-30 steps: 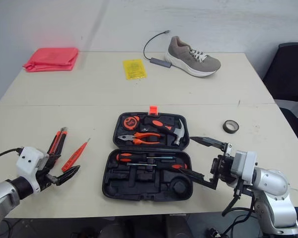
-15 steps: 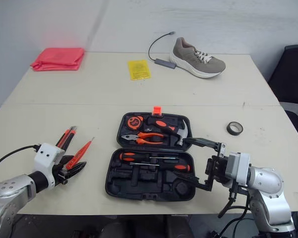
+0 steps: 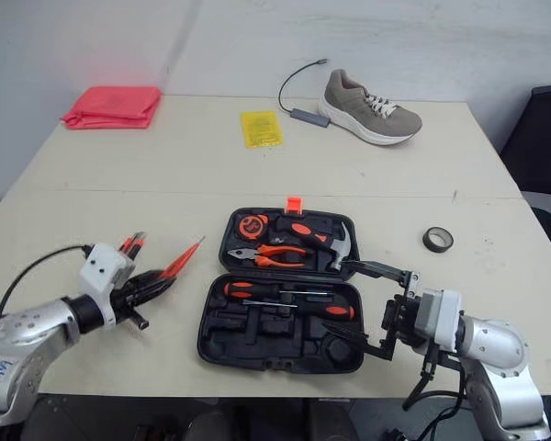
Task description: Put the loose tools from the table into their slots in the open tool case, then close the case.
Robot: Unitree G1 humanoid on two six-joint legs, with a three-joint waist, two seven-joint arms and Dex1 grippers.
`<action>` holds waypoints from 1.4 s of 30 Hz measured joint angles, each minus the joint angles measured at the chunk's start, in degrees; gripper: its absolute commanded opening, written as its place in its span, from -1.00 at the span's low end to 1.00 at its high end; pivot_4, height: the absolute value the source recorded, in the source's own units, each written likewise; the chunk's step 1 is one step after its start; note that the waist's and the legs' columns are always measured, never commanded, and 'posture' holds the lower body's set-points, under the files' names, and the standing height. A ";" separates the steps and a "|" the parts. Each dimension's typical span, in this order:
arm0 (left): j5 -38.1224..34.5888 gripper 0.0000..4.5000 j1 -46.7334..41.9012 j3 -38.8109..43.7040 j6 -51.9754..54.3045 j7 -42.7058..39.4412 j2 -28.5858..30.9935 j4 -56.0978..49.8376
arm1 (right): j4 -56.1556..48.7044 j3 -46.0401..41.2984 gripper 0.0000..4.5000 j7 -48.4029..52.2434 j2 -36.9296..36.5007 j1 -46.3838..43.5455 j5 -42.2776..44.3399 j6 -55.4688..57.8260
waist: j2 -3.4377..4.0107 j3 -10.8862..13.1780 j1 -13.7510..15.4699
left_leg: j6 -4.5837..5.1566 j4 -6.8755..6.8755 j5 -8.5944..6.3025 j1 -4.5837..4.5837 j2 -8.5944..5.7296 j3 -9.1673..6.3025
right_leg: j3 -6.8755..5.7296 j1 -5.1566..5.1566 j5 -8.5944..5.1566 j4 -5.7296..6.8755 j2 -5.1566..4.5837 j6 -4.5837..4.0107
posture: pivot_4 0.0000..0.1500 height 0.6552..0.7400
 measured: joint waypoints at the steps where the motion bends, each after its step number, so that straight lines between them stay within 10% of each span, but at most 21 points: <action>1: -1.10 -0.86 -1.37 0.13 -2.29 -3.17 1.01 -0.22 | 0.02 -0.26 1.00 0.05 -0.33 -0.12 0.01 -0.34 | 0.00 0.00 -0.04 | 0.00 -0.01 0.00 0.01 -0.01 0.01 | -0.01 0.01 0.00 -0.02 0.01 0.00 | 1.00 1.00; 11: -4.39 -0.86 -13.34 -13.82 -5.48 -27.87 14.37 -1.74 | 0.47 -2.19 1.00 2.28 -3.48 1.19 0.37 -0.14 | 0.11 0.05 -0.29 | -0.11 0.02 -0.01 0.07 0.02 0.11 | 0.22 0.02 0.02 -0.09 0.43 0.03 | 1.00 1.00; 21: 10.65 -0.86 -26.34 -32.77 -0.04 -26.37 13.81 -0.58 | -1.81 -2.18 1.00 1.42 -4.58 5.74 0.26 2.09 | 0.10 0.07 -0.30 | -0.09 0.12 -0.01 0.03 0.06 0.18 | 0.38 -0.05 0.06 -0.09 0.55 0.13 | 1.00 1.00; 42: 18.43 -0.86 -28.56 -38.68 8.64 -22.99 11.96 -4.77 | -3.26 -2.25 1.00 -0.20 -5.14 7.06 0.21 2.34 | 0.10 0.07 0.07 | -0.09 0.19 0.02 0.03 0.06 0.18 | 0.38 -0.06 0.07 0.02 0.56 0.13 | 1.00 1.00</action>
